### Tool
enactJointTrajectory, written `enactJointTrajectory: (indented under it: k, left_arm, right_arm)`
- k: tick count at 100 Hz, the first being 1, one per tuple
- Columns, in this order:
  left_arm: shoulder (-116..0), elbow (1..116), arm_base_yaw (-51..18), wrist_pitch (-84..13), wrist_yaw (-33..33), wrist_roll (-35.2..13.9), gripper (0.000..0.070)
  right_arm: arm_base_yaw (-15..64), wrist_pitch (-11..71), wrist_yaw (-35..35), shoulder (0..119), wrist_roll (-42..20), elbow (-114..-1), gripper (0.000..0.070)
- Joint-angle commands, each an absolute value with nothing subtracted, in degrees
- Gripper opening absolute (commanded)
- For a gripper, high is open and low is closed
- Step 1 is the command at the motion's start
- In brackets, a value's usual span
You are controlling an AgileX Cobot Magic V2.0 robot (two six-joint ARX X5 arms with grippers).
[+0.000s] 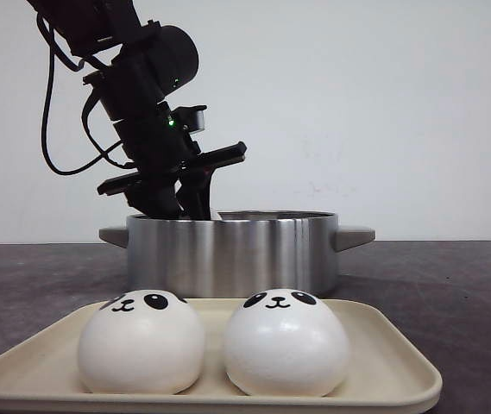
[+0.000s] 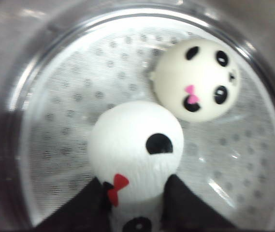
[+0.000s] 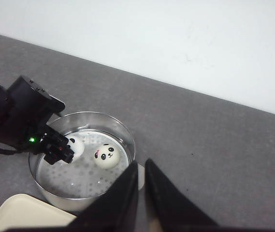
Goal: Steam buns
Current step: 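Carry the bun with the left gripper into the pot and release, then raise the left gripper out of the pot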
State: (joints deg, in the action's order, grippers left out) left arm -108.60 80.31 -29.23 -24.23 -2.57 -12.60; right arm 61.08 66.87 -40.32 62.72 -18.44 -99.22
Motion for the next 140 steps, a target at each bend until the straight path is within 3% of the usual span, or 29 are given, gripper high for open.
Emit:
enactJointTrajectory:
  k: [1, 6, 10, 44, 53, 66, 81, 106, 115, 124, 140]
  left_arm:
    - [-109.56, 82.13, -29.32, -22.65, -1.85, -11.79, 0.0405]
    - [-109.54, 82.13, -29.32, -21.65, -1.85, -11.79, 0.0517]
    - [-109.51, 82.15, -29.32, -21.12, -1.87, -11.81, 0.0562]
    - [-109.27, 83.35, -29.65, -24.08, -2.13, -11.81, 0.0561]
    - [-108.97, 86.04, -29.65, -29.45, -2.13, -12.32, 0.0528]
    - [-106.24, 88.88, -30.02, -35.99, -2.13, -12.51, 0.0389]
    - [-98.39, 88.88, -30.92, -36.18, -2.07, -12.53, 0.0386]
    - [-81.87, 88.88, -32.73, -36.45, -1.87, -13.56, 0.0379]
    - [-76.38, 88.88, -33.45, -36.51, -1.89, -14.61, 0.0347]
    - [-71.70, 88.88, -34.24, -37.17, -1.87, -14.59, 0.0305]
    - [-64.97, 88.88, -34.92, -43.20, -1.87, -14.35, 0.0306]
  right_arm:
    - [61.80, 66.65, -40.56, 63.24, -18.76, -100.14, 0.0017]
    - [61.80, 66.70, -40.56, 63.24, -18.76, -100.14, 0.0017]
    - [61.80, 66.76, -40.56, 63.24, -18.76, -100.14, 0.0017]
    - [61.80, 67.70, -40.58, 63.24, -18.81, -100.12, 0.0017]
    - [61.80, 67.81, -40.53, 63.26, -18.81, -99.59, 0.0017]
    - [61.67, 67.35, -40.49, 63.29, -18.81, -97.08, 0.0017]
    - [61.28, 63.29, -38.57, 63.29, -18.94, -90.52, 0.0017]
    - [59.68, 50.48, -26.30, 63.35, -24.82, -74.70, 0.0017]
    - [59.68, 46.28, -22.68, 64.12, -26.81, -69.36, 0.0017]
    - [59.64, 44.36, -19.05, 65.60, -28.32, -65.89, 0.0017]
    - [59.44, 44.93, -15.84, 70.61, -30.09, -64.42, 0.0017]
